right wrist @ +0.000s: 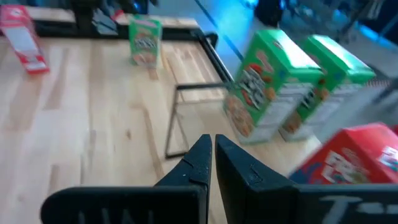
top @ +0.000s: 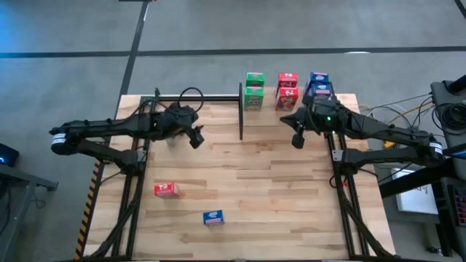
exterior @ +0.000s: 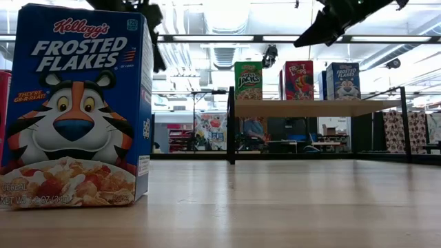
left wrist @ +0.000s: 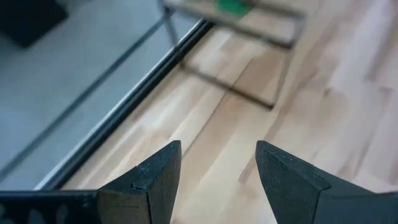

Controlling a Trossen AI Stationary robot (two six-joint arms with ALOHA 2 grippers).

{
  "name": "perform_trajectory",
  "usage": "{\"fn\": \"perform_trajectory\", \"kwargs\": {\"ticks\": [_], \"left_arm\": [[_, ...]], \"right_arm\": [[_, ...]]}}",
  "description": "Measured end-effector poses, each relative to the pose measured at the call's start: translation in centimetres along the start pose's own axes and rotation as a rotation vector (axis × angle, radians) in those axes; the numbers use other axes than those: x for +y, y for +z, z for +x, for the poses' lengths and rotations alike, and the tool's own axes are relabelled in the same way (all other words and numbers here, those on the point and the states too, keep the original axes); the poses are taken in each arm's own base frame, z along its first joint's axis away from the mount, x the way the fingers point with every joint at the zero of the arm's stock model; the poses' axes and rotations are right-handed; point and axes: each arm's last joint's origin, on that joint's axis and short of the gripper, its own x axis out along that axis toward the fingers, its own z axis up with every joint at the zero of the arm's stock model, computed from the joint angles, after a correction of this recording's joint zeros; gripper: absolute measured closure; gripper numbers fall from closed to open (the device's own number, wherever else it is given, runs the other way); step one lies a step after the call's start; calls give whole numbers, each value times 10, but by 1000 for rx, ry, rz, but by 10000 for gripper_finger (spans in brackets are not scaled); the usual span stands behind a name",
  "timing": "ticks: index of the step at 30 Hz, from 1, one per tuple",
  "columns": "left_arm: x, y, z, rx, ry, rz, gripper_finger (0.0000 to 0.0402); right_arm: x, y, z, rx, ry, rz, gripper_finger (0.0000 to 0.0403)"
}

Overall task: Stack cereal on shelf
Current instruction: Put the top green cereal box on the shelf aligned with other green cereal boxes

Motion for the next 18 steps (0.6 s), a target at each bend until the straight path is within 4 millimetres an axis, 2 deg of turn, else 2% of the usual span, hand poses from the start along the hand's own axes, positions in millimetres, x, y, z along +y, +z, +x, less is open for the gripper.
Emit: {"fn": "perform_trajectory", "kwargs": {"ticks": [9,18], "left_arm": [[29,-18,8,252,165,-168,225],[53,-38,5,523,200,-285,239]], "right_arm": [[24,-20,7,-87,82,11,390],[41,-33,15,-116,146,19,390]]}}
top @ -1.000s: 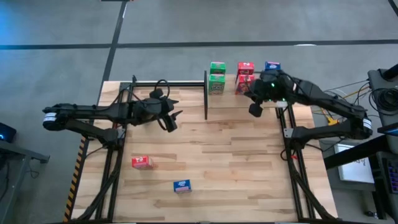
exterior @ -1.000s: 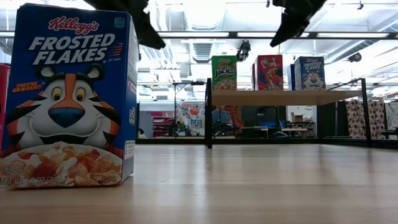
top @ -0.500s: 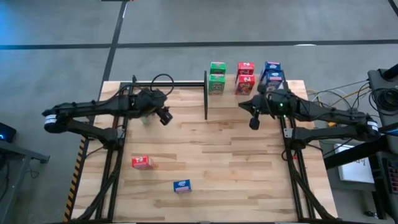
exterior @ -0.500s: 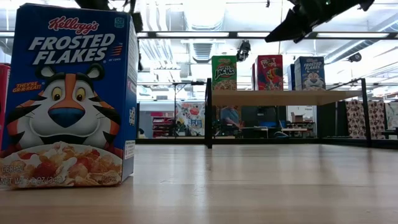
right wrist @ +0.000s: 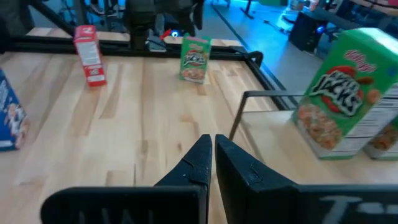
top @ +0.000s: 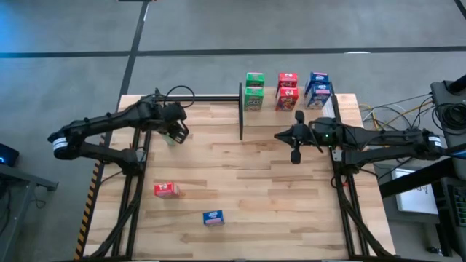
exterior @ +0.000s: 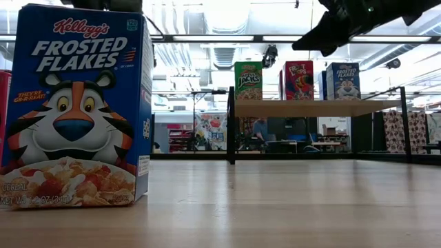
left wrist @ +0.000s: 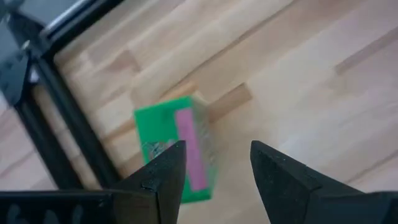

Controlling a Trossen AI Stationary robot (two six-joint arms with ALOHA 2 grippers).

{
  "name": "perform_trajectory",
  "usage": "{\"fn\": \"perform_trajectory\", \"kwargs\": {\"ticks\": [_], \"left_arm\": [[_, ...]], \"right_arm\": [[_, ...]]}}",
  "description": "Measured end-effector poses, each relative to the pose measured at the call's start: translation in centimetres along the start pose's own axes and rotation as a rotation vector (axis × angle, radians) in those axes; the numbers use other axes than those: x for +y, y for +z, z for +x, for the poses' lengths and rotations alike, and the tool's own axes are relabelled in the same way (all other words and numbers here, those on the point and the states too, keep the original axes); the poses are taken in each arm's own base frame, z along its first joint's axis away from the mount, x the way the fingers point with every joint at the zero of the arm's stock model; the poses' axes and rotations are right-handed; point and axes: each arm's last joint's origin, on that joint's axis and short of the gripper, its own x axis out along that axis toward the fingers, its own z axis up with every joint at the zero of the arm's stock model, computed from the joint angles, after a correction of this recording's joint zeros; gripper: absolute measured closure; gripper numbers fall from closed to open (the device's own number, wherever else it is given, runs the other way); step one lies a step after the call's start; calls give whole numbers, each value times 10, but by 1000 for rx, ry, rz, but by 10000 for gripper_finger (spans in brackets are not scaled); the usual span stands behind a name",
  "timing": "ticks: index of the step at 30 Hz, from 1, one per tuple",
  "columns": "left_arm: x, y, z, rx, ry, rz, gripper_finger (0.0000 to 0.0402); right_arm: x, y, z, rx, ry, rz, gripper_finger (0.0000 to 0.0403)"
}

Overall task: Stack cereal on shelf
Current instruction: Put the top green cereal box on the shelf aligned with other green cereal boxes

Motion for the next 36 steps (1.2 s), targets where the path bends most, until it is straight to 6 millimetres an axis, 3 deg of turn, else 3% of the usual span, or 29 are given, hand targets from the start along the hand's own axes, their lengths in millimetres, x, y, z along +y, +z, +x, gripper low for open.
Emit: {"fn": "perform_trajectory", "kwargs": {"ticks": [9,21,36], "left_arm": [[15,2,5,80,2,-75,231],[25,6,8,86,25,-75,122],[24,3,18,69,36,-75,137]], "right_arm": [[4,-4,2,-39,11,-75,390],[4,-5,2,-32,11,-92,390],[4,-5,2,-31,12,-91,390]]}}
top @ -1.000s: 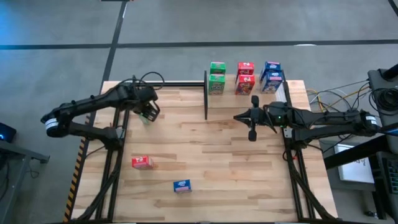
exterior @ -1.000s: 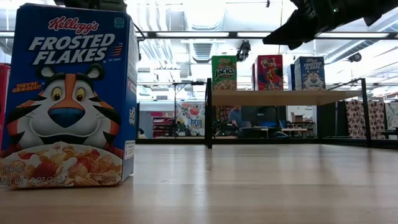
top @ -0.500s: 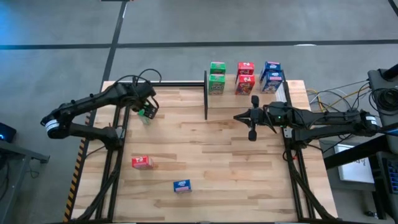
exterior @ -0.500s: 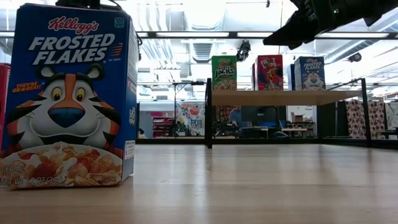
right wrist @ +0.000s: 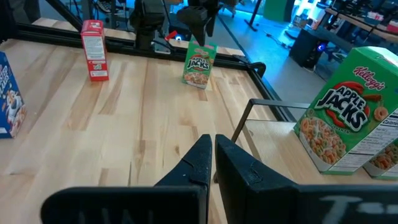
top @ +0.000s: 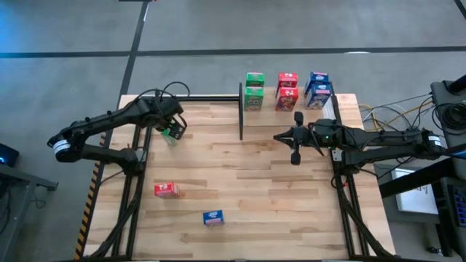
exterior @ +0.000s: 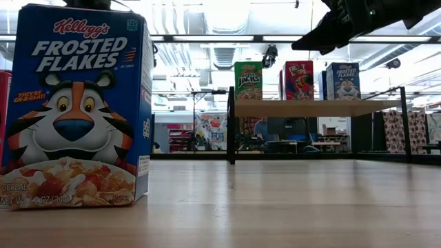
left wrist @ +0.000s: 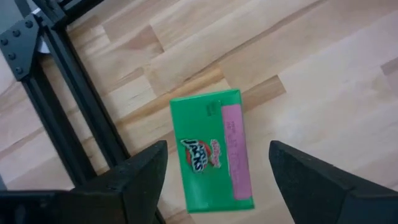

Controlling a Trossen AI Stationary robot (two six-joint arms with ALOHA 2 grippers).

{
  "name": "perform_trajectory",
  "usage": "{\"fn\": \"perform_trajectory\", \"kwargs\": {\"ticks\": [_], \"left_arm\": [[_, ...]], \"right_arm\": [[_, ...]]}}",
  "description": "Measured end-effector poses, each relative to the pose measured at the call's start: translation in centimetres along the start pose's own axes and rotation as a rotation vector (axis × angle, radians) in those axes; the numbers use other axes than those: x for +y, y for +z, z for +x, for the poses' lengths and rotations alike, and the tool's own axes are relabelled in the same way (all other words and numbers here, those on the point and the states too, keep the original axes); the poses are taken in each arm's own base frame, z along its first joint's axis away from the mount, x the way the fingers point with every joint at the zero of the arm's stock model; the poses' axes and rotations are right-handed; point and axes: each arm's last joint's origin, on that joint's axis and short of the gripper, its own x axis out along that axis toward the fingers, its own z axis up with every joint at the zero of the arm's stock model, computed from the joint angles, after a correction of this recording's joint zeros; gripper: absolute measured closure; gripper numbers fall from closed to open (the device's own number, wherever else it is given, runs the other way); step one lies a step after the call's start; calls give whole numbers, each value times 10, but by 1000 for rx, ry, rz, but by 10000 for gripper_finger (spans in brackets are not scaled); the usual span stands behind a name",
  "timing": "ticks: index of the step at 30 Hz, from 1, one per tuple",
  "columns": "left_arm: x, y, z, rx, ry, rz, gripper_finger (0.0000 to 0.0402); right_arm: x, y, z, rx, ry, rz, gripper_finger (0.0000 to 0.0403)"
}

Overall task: Stack cereal on shelf
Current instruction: Put the top green cereal box on the shelf aligned with other green cereal boxes

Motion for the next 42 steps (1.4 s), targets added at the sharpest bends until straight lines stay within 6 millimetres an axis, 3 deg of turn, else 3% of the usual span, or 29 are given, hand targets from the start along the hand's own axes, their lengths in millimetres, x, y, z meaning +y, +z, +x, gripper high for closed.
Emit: {"fn": "perform_trajectory", "kwargs": {"ticks": [13,27,35,42], "left_arm": [[-3,-9,25,0,0,-4,145],[-3,-9,25,1,0,-7,211],[-4,-10,24,11,-20,4,226],[-12,-2,5,-33,-93,81,226]], "right_arm": [[0,0,0,1,0,0,390],[0,0,0,1,0,0,390],[0,-2,-4,7,2,-28,390],[2,-8,-21,-52,30,-34,390]]}}
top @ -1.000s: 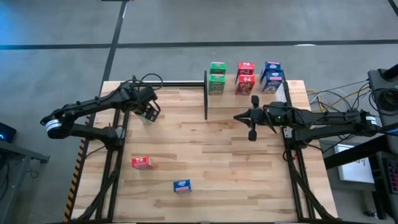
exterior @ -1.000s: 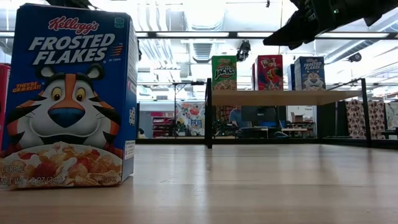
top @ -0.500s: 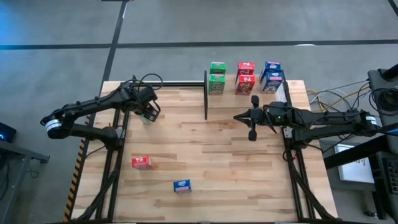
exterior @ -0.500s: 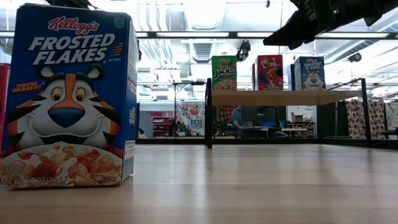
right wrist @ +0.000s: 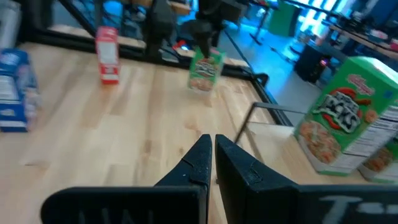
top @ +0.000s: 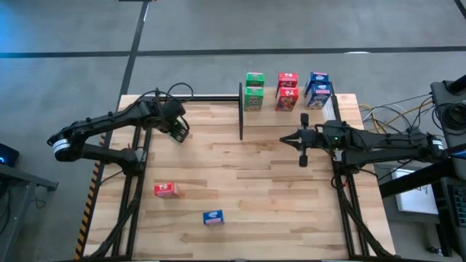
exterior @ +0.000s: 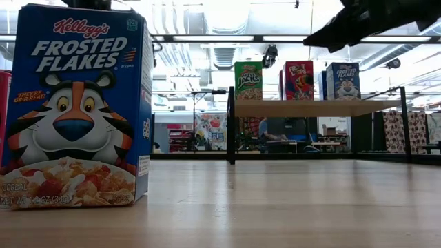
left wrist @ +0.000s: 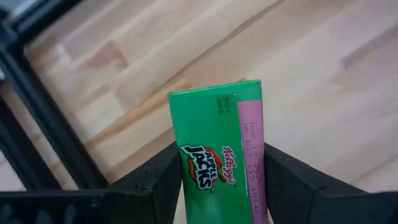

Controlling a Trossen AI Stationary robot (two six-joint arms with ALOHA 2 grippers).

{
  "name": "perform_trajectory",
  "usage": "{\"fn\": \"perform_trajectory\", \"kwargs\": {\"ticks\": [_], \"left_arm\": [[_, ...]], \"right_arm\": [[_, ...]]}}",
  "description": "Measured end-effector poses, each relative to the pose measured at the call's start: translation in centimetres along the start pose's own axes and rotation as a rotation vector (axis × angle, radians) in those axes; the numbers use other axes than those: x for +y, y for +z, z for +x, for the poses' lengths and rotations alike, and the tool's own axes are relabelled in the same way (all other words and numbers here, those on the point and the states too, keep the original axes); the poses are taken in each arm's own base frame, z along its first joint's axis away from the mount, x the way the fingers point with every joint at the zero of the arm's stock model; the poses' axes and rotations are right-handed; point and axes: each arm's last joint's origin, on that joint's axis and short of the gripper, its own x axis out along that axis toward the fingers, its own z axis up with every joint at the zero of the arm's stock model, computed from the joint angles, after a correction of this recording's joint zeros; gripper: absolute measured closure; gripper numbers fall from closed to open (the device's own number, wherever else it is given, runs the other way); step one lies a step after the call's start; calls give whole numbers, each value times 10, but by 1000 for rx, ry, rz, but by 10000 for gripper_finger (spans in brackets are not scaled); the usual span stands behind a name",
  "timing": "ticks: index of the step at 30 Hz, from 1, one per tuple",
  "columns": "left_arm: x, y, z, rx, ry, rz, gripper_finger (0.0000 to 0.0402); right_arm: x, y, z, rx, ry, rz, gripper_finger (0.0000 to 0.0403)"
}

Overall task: Stack cereal on shelf
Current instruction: Put the top green cereal box on the shelf aligned with other green cereal boxes

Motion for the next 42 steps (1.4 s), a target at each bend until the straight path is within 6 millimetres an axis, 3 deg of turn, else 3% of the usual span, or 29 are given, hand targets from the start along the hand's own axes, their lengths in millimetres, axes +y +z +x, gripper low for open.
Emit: {"fn": "perform_trajectory", "kwargs": {"ticks": [12,23,35,42], "left_arm": [[-37,18,-67,-225,-179,149,226],[-101,36,-127,-504,-401,445,227],[-164,84,-133,-613,-349,785,227],[-189,110,-129,-651,-306,907,227]], "right_arm": [[2,-4,-20,-83,20,17,390],[3,-4,-20,-91,52,-4,390],[3,-4,-20,-93,63,-4,390],[3,-4,-20,-93,63,-4,390]]}}
